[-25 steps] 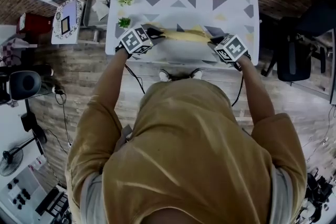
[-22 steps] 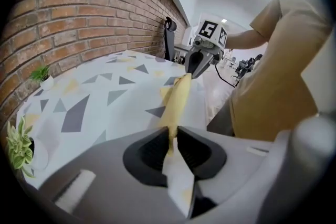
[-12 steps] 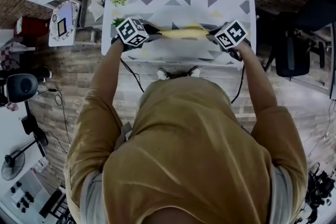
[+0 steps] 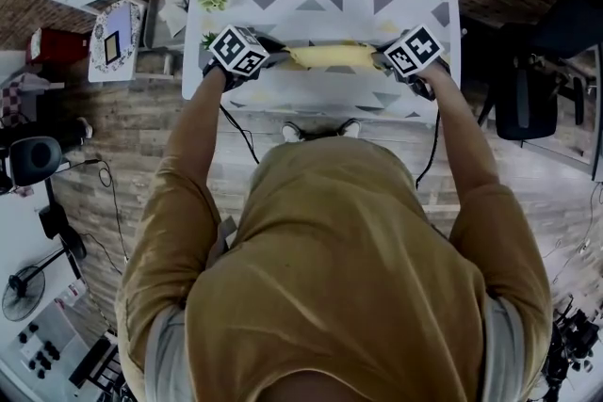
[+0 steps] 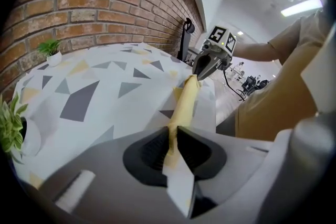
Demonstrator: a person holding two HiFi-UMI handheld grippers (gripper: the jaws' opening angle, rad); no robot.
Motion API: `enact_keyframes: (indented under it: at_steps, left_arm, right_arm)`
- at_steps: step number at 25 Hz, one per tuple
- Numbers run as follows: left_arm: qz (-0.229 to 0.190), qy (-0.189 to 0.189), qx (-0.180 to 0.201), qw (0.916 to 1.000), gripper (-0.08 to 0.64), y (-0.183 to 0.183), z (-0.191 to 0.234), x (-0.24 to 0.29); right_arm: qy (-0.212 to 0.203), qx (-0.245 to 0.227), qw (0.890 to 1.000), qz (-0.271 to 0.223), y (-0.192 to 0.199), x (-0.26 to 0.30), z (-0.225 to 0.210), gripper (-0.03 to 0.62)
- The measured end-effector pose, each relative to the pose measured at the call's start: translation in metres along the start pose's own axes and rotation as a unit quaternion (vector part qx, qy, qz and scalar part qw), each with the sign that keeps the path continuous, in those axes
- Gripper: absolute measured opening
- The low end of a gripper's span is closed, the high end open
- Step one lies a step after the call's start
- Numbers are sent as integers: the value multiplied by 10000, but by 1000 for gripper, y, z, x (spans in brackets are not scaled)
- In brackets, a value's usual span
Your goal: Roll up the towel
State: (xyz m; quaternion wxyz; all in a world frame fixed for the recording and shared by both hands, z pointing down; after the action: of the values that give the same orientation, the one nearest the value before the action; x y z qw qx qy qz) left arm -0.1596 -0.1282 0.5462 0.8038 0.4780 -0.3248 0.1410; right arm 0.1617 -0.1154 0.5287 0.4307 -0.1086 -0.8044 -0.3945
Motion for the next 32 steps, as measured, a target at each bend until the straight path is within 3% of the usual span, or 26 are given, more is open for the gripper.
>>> enact_keyframes:
  at_steps: [10,15,22,26,32]
  left_arm:
    - [-6,-478,-194,9987,112,6,11,3]
    - [60,-789,12,9969,110,3,11,7]
    - [-169,-1443,156,9893,109,1,9,9]
    - [-257,-1490,317,9880,110,3,8,15]
    - [-359,-1504,323,9874,110,7,6,22]
  right_arm:
    - [302,104,9995,39,-3,10,-13,48]
    - [568,-216,9980,188,-7,17,-11,48]
    - [1173,-876,9887,324,-14,26,-2,49]
    - [1339,-1119,9841,327,-11,31,4,49]
    - [1475,-1061,9829,311,5,41,5,49]
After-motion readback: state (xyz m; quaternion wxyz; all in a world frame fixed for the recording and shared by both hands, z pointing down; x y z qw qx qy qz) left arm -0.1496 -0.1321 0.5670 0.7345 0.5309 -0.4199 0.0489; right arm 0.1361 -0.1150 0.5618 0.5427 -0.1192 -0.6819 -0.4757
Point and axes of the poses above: the fingertips, and each gripper's own axes: x forward along the fingers, z to its left, y out of its underside, the point moved 10 cm from there along -x, backward along the fingers, and after that the axes turned 10 degrees about -z, right-handed, at the moved point
